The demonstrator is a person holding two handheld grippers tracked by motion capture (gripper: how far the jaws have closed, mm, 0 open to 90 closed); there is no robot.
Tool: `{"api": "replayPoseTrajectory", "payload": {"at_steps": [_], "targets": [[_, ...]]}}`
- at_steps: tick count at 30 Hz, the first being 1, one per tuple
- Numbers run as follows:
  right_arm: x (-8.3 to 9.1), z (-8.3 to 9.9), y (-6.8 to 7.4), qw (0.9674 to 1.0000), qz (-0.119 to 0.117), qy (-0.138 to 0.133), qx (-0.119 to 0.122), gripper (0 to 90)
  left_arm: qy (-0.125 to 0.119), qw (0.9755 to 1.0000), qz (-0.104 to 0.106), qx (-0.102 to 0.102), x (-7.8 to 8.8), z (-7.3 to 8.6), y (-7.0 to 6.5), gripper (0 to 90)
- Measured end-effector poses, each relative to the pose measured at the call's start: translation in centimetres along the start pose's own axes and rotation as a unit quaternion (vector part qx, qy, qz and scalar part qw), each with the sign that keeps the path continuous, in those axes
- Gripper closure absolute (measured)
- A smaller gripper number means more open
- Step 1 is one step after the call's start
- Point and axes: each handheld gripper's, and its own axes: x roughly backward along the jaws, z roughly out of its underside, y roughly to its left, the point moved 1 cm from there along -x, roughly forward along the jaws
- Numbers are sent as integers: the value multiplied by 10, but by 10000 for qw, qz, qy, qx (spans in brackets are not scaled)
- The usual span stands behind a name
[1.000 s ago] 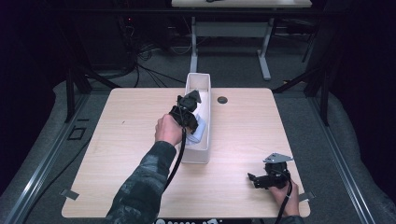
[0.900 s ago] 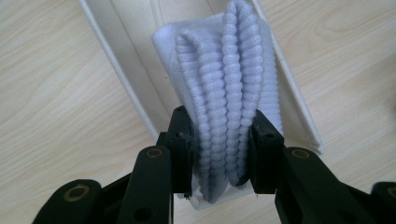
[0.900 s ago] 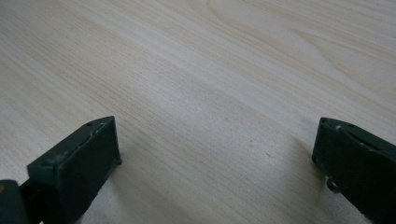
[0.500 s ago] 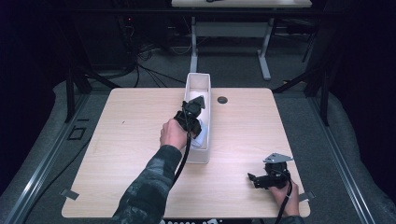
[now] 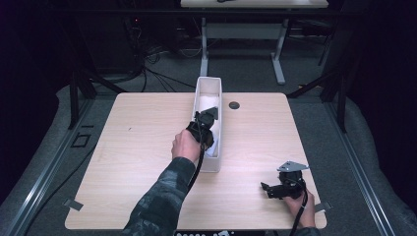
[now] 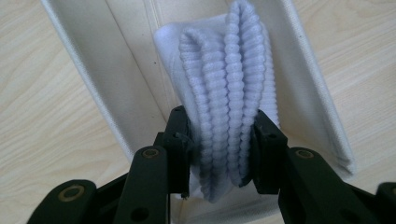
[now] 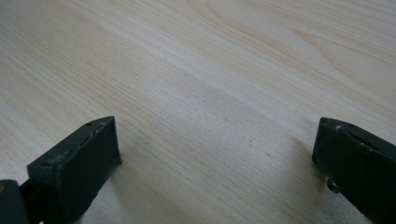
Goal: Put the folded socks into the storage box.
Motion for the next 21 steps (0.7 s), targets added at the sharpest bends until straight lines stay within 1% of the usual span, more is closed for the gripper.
{"api": "replayPoseTrajectory", "payload": {"at_steps": [6, 11, 12, 15, 17, 19, 21], "targets": [[0, 0, 0, 10000, 1, 0, 1, 2, 46, 10000, -38, 17, -6, 0, -2, 643], [0, 0, 0, 10000, 14, 2, 9, 1, 112, 9999, -59, 19, -11, 0, -4, 607], [0, 0, 0, 10000, 1, 0, -2, 2, 123, 9999, -59, 27, -11, 0, -4, 565], [0, 0, 0, 10000, 2, -1, -1, 2, 129, 9999, -59, -9, -10, 0, -5, 503], [0, 0, 0, 10000, -1, 1, -10, 2, 128, 9999, -86, -43, -8, 0, -5, 438], [0, 0, 0, 10000, -4, 1, -9, 2, 124, 9999, -66, -62, -6, 1, -5, 392], [0, 0, 0, 10000, -3, -2, -1, 2, 118, 9999, -51, -94, -5, 2, -5, 384]]}}
